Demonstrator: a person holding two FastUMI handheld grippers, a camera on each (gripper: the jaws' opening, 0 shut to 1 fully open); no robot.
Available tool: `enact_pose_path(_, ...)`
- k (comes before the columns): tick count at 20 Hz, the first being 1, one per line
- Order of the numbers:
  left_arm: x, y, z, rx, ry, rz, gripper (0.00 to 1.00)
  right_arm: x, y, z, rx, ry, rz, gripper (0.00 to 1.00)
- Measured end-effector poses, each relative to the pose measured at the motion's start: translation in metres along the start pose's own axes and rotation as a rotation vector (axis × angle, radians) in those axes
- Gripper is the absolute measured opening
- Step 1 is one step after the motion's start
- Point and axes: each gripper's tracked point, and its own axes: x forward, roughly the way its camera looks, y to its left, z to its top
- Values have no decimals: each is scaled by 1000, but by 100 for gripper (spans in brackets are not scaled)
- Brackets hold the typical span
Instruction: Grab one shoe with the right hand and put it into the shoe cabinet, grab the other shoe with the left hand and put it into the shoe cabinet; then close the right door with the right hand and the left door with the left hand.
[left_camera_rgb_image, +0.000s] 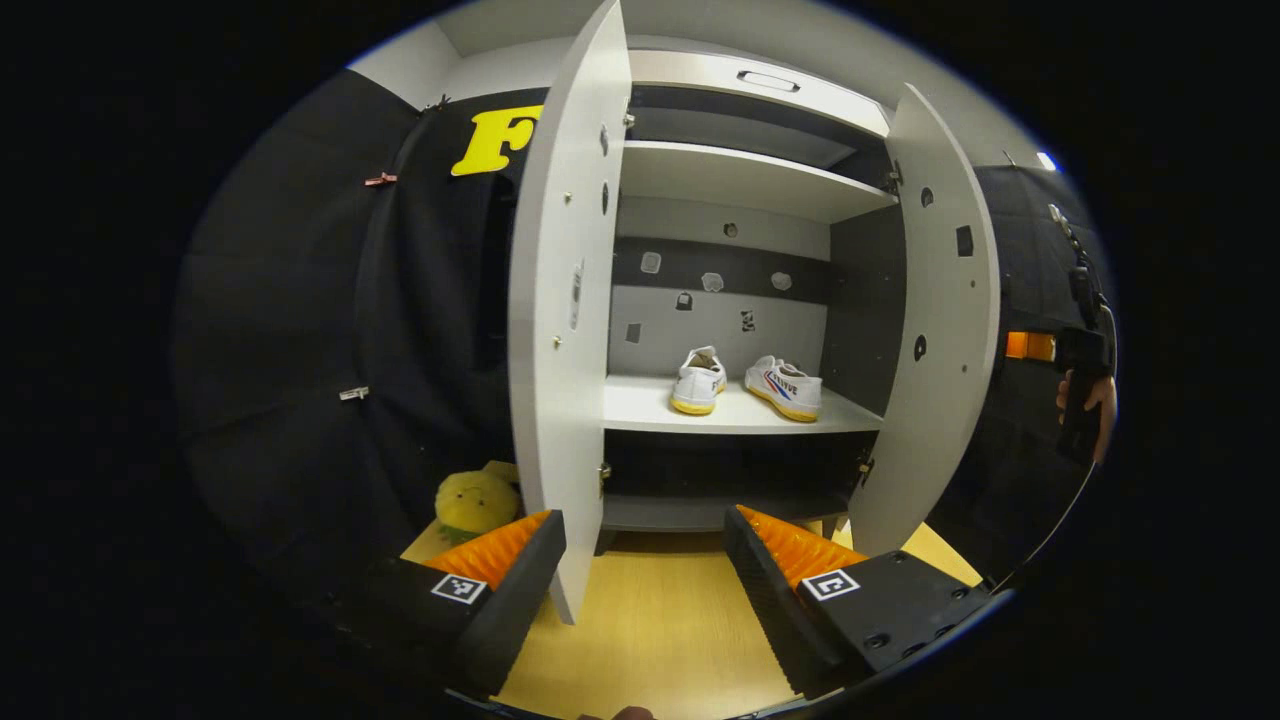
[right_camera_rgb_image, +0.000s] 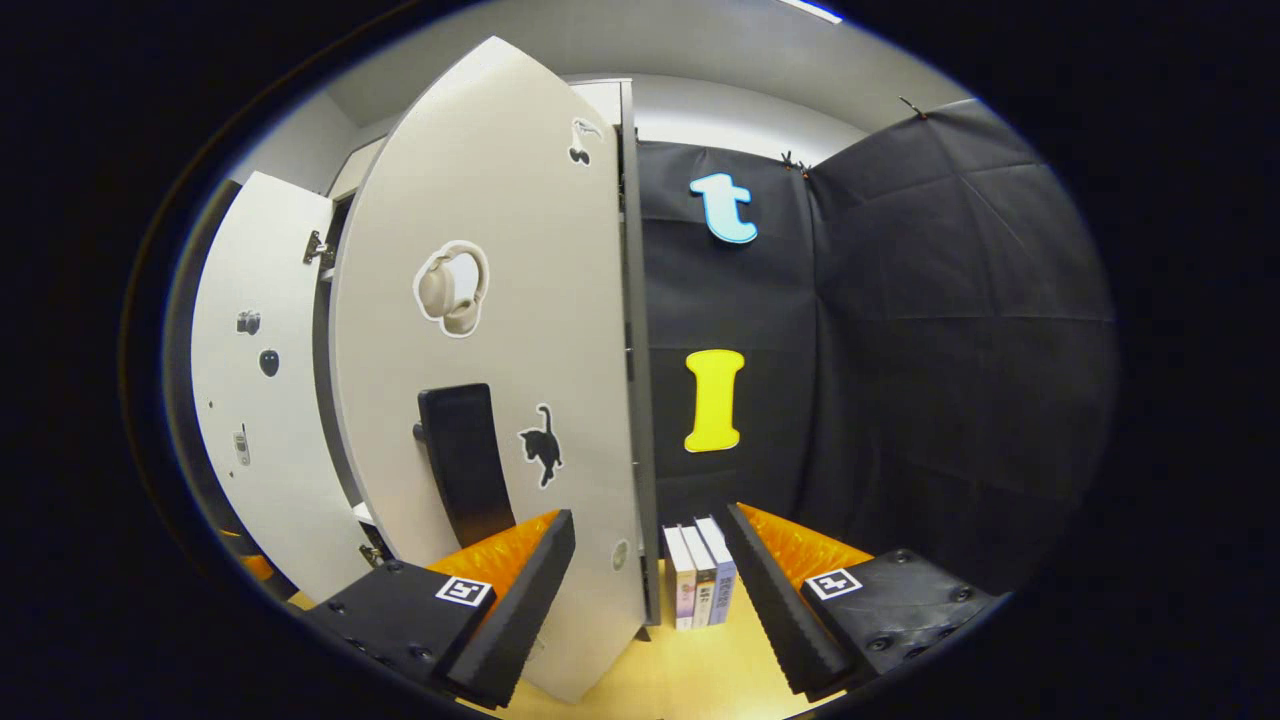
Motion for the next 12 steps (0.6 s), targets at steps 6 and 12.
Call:
enact_pose_path(6,-21,58,-3,-45,-4,72,99,8,93,-21,36,50,131,99)
enact_pose_path(12,-33,130,-4,-57,-6,164,98,-30,125,-48,2,60,132,98)
